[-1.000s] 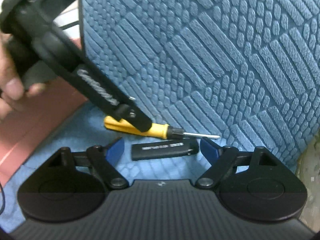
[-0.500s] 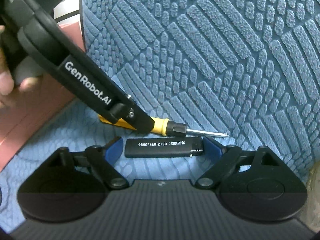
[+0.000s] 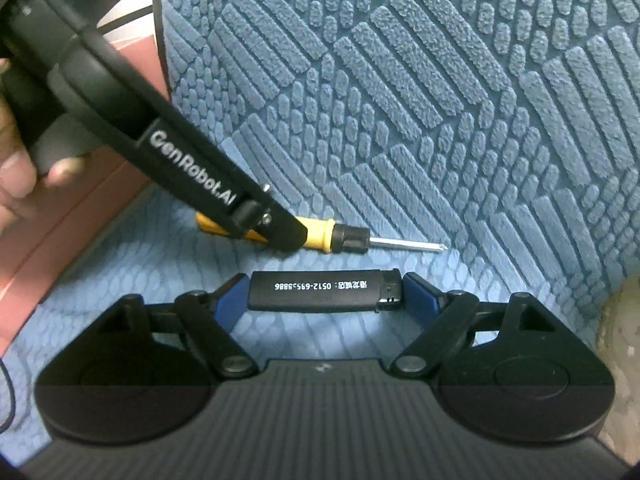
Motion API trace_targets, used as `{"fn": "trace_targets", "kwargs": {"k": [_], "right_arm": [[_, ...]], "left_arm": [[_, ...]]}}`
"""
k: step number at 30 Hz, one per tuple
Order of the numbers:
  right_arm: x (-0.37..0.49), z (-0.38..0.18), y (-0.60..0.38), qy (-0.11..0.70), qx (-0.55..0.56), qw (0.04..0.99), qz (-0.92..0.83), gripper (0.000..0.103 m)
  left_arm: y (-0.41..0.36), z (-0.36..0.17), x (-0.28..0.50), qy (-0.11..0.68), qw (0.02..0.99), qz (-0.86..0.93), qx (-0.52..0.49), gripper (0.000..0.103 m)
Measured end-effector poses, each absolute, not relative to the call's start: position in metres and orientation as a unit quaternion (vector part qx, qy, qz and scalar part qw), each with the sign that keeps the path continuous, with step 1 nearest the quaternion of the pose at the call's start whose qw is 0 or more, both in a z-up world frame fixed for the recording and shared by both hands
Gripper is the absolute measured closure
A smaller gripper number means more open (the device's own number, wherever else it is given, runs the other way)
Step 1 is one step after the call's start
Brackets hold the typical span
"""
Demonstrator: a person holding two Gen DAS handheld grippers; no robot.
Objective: Organize rigid objects
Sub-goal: 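Close the left tool on the yellow screwdriver while the right tool grasps the black USB stick, then lift the screwdriver and USB stick with both tools and carry them toward the pink box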
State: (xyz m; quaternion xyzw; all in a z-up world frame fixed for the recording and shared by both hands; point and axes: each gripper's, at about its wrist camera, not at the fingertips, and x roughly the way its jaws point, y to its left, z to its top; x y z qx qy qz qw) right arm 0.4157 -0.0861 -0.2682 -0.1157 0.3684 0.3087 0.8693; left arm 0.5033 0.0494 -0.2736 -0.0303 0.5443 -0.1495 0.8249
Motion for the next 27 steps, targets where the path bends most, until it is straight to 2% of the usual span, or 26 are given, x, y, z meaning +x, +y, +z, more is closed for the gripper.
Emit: {"fn": "trace_targets", "kwargs": {"k": [13,18,19,27], "right_arm": [[0.403,-0.246,-0.125,0.437,-0.030,0.871,0.222,0.018],[0.392,-0.241,-0.128,0.444,-0.036,0.874,0.196,0.018],[0.387,-0.242,-0.129,0.445,-0.038,0.874,0.190,0.018],[0.362,-0.237,-0.152,0.468,0.015,0.873,0.135,0.018]], "left_arm": [[0.028,-0.285,0.491,0.541,0.827,-0.150,-0.020,0.059],[0.024,-0.287,0.483,0.534,0.833,-0.144,0.001,0.059],[0.024,-0.287,0.481,0.533,0.834,-0.142,0.003,0.065],[0.016,-0.282,0.458,0.520,0.845,-0.126,-0.015,0.074]]}}
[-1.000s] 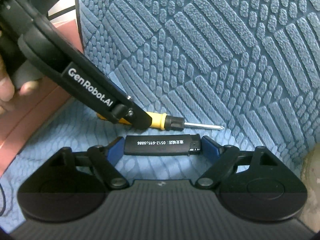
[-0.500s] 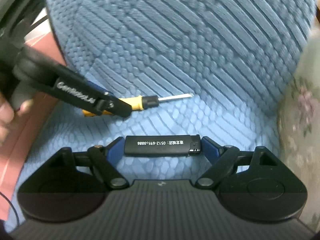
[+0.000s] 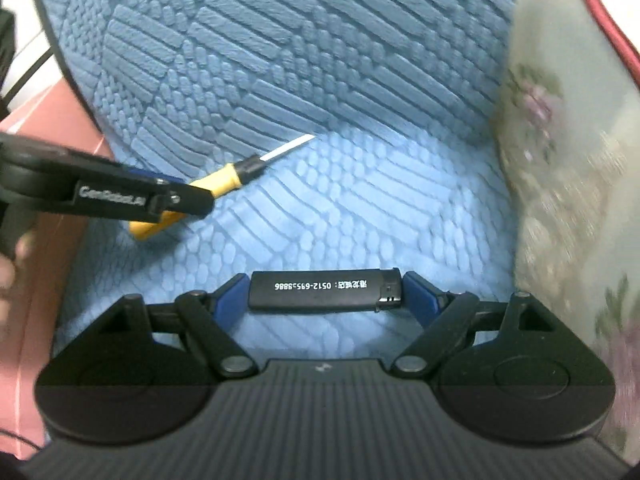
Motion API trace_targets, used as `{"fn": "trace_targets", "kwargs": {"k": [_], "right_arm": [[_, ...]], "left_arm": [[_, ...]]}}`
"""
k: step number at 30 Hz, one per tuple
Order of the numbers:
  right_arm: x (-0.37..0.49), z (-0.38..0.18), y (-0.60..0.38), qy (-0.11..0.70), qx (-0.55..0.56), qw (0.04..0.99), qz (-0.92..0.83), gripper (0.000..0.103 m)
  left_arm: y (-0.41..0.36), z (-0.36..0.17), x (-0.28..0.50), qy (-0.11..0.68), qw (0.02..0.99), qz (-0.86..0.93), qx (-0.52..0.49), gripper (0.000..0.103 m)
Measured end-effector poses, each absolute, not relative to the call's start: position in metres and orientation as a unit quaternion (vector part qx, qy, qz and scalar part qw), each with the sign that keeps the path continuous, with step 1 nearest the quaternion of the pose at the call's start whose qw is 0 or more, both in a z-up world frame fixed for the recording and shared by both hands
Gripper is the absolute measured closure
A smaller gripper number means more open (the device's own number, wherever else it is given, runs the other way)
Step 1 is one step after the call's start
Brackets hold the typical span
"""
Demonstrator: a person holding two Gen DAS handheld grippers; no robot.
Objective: Organize rigid objects
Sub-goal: 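Lift the screwdriver and USB stick with both tools and carry them toward the pink box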
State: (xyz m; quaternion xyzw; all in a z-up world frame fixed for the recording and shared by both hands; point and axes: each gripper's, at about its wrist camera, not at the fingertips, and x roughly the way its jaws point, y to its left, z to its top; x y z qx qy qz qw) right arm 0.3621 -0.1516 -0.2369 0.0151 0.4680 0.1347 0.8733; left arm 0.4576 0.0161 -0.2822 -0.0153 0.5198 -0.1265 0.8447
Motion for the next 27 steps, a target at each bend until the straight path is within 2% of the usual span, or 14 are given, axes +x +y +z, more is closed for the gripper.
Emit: {"fn": "trace_targets", "kwargs": {"k": [8,18,27], "right_arm": [[0.330,-0.236,-0.162,0.469,0.047,0.877,0.093,0.018],[0.296,-0.225,-0.158,0.456,0.051,0.886,0.070,0.018],[0.280,-0.222,-0.169,0.449,0.065,0.890,0.053,0.018]], "left_arm": [[0.018,-0.270,0.417,0.515,0.849,-0.103,-0.057,0.082],[0.025,-0.257,0.350,0.510,0.851,-0.059,-0.110,0.083],[0.021,-0.249,0.290,0.508,0.854,-0.034,-0.111,0.083]]}}
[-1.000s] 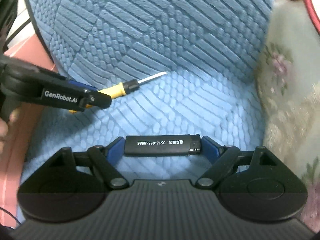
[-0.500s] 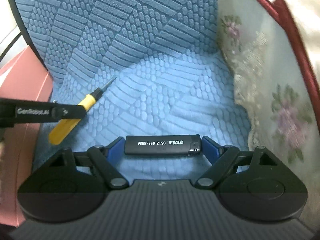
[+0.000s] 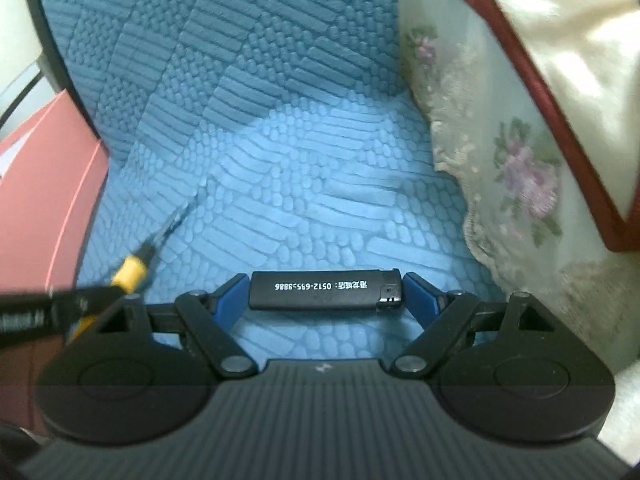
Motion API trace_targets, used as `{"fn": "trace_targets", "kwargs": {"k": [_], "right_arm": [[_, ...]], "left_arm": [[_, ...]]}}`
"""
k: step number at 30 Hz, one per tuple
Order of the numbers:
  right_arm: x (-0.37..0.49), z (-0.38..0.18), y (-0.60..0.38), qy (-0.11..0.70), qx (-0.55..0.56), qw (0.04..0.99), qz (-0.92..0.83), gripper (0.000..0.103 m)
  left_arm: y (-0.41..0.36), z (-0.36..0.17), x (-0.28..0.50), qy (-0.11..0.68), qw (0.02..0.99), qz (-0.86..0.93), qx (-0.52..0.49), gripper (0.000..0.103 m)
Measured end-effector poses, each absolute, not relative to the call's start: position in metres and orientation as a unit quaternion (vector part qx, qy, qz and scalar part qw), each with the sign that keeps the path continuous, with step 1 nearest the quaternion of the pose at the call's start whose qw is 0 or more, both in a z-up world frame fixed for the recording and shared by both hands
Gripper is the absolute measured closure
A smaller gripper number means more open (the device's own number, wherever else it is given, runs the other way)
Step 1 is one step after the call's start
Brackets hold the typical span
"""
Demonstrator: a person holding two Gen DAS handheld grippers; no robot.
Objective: Organize rigid objects
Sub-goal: 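Lift the screwdriver and USB stick with both tools and carry them toward the pink box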
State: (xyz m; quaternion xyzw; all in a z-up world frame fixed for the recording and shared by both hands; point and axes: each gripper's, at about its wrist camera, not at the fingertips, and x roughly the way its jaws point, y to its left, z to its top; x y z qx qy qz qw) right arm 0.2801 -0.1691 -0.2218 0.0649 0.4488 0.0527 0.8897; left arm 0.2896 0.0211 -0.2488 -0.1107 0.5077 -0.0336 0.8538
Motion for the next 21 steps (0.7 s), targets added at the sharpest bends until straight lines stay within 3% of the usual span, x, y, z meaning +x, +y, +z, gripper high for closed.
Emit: {"fn": "trace_targets", "kwargs": {"k": [10,12,14,21], "right_arm": [[0.274,-0.226,-0.165,0.455,0.057,0.887,0.047,0.018],[0.274,-0.227,-0.166,0.456,0.060,0.887,0.045,0.018],[0.275,-0.229,-0.167,0.458,0.064,0.886,0.043,0.018],[0.279,-0.232,-0.172,0.463,0.090,0.881,0.043,0.018]], "left_arm": [[0.012,-0.263,0.274,0.528,0.842,-0.036,-0.102,0.082],[0.011,-0.264,0.276,0.527,0.843,-0.037,-0.100,0.078],[0.010,-0.266,0.279,0.523,0.845,-0.039,-0.104,0.066],[-0.001,-0.273,0.290,0.511,0.854,-0.044,-0.085,0.065]]}}
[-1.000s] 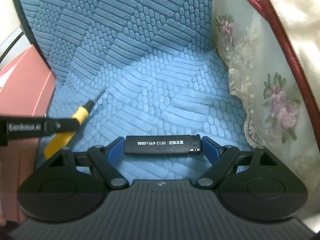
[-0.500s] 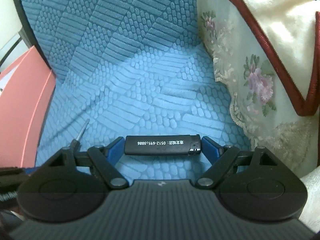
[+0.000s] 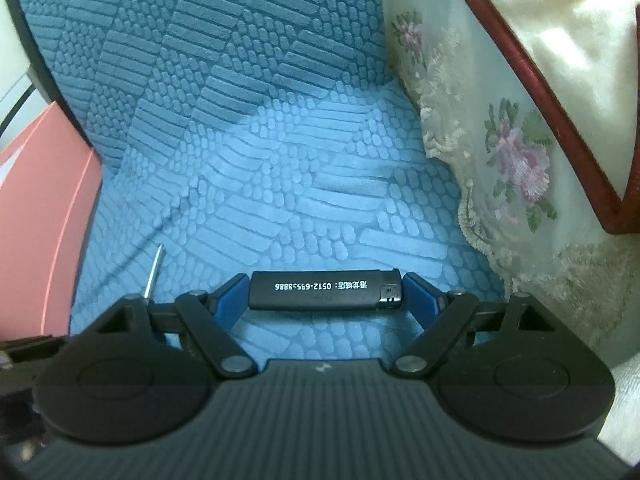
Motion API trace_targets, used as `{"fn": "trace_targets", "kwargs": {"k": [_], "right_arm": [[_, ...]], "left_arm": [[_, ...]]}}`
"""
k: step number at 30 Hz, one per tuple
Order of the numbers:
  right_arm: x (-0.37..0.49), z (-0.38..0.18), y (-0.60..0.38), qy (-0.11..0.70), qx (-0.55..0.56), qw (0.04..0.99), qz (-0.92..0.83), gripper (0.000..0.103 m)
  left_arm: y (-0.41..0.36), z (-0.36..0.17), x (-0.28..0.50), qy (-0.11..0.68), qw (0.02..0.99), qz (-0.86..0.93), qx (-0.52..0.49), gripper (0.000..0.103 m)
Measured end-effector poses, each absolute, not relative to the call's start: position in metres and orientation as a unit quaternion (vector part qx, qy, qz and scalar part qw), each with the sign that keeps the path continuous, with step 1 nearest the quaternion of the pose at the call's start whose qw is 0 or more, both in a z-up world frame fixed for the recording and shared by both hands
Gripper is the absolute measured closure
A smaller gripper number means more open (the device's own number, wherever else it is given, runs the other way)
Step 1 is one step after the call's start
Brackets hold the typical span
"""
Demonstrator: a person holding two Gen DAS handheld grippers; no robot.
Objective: Organize rigid objects
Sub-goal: 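Lift the screwdriver and USB stick with both tools and carry them toward the pink box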
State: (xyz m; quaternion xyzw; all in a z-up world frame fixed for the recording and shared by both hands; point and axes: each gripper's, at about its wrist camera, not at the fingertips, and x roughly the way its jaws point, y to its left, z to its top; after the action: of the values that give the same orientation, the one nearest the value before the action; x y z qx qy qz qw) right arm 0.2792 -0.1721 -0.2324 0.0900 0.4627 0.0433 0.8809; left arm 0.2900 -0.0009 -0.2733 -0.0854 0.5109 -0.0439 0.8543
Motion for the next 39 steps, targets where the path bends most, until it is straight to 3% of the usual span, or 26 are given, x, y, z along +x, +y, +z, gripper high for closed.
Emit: {"fn": "trace_targets", "kwargs": {"k": [7,11,39], "right_arm": [[0.282,-0.237,-0.175,0.471,0.112,0.874,0.046,0.018],[0.283,-0.238,-0.172,0.471,0.100,0.875,0.048,0.018],[0.252,-0.199,-0.154,0.423,0.029,0.904,0.052,0.018]], "left_arm": [[-0.018,-0.276,0.290,0.489,0.871,-0.048,-0.030,0.065],[-0.024,-0.277,0.292,0.480,0.877,-0.038,0.006,0.080],[0.019,-0.225,0.250,0.447,0.888,-0.027,-0.104,0.081]]}}
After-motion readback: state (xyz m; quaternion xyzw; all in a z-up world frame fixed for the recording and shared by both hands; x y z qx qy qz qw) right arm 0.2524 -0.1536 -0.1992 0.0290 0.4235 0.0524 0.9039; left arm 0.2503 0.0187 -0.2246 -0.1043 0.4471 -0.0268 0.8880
